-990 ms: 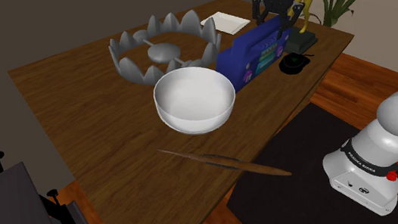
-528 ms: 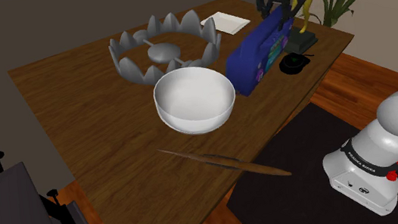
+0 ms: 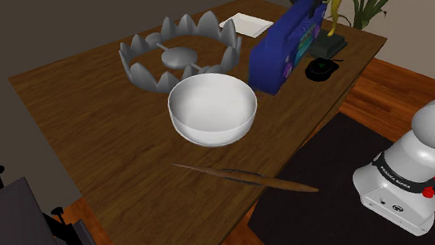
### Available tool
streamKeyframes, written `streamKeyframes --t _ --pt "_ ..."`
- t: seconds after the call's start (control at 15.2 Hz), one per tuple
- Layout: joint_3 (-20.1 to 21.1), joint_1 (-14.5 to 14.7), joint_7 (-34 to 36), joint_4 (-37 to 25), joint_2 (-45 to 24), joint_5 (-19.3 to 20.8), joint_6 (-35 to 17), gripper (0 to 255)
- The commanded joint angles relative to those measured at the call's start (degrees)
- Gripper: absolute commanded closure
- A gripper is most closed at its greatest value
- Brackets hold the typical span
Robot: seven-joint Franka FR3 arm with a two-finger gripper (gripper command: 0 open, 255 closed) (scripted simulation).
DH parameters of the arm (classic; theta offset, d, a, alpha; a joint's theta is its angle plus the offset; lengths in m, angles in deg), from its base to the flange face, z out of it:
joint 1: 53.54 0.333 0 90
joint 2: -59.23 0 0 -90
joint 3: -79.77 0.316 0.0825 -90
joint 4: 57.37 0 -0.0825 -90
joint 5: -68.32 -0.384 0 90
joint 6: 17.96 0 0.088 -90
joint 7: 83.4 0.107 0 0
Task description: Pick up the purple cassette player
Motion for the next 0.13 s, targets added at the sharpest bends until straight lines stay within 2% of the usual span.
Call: streamKeyframes --t 0.0,0.07 --pt "-0.2 -0.1 -0.1 -1.3 -0.1 0.1 1.0 255" --pt "-0.2 -0.1 -0.1 -1.3 -0.1 0.1 1.0 255"
